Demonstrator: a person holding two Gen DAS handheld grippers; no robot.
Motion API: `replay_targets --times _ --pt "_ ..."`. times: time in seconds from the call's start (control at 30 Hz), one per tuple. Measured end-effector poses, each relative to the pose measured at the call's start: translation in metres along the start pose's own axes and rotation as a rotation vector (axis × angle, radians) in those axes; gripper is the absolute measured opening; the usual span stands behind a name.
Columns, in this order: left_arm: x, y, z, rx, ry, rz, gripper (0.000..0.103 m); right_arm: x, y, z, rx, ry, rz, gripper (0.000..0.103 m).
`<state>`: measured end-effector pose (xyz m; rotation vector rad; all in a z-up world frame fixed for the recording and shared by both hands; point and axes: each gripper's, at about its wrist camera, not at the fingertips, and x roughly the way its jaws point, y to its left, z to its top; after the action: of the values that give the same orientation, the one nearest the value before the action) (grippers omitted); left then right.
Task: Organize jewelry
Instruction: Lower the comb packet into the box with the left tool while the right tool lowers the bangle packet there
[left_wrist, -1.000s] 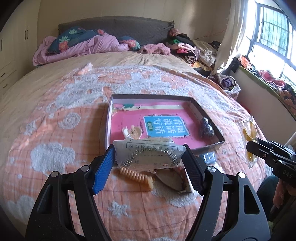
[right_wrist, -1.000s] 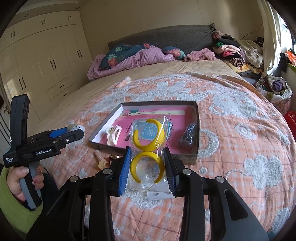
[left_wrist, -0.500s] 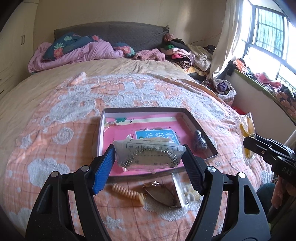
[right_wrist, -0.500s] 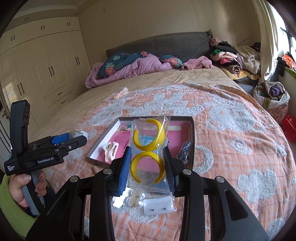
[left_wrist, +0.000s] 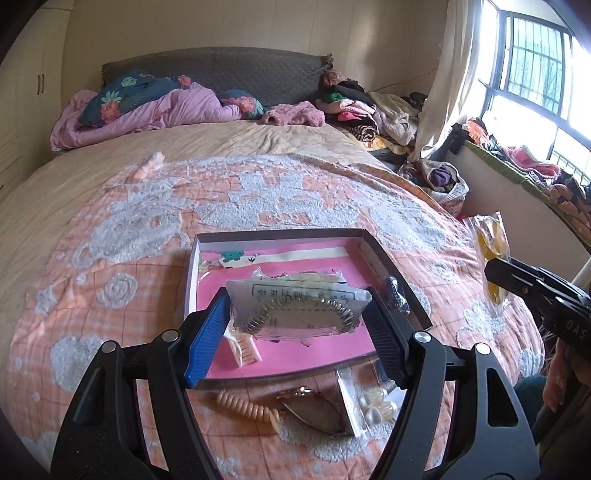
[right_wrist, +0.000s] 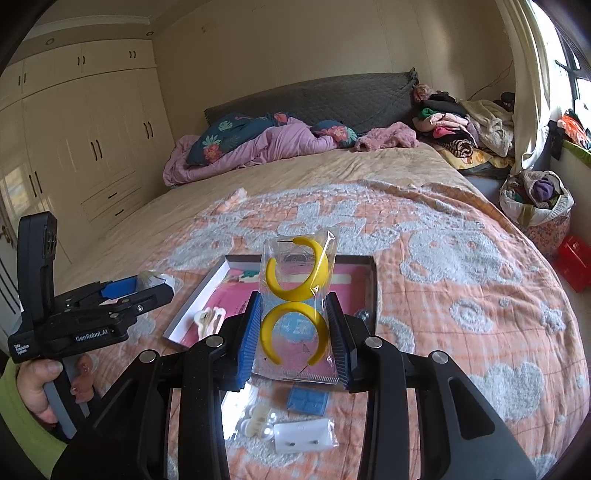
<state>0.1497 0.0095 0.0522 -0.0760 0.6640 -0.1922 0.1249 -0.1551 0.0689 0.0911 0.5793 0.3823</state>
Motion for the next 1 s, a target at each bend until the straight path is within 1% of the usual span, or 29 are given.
replay_targets --times 0.23,0.47,0.63,1.0 --pt "0.010 -0.003 0.006 0.014 0.008 -0.004 0.064 0.010 -0.005 0.010 0.004 0.000 -0.012 0.033" --pt "0.033 -0.005 0.004 0.033 0.048 -0.003 0.064 0.027 -0.014 0.014 0.009 0.012 -0.028 0.033" --pt "0.050 -0.009 -0.001 0.051 0.084 -0.008 0.064 0.046 -0.020 0.010 0.014 0.051 -0.040 0.033" --pt "0.076 -0.011 -0.013 0.072 0.142 -0.013 0.064 0.075 -0.029 -0.001 0.020 0.115 -0.047 0.033"
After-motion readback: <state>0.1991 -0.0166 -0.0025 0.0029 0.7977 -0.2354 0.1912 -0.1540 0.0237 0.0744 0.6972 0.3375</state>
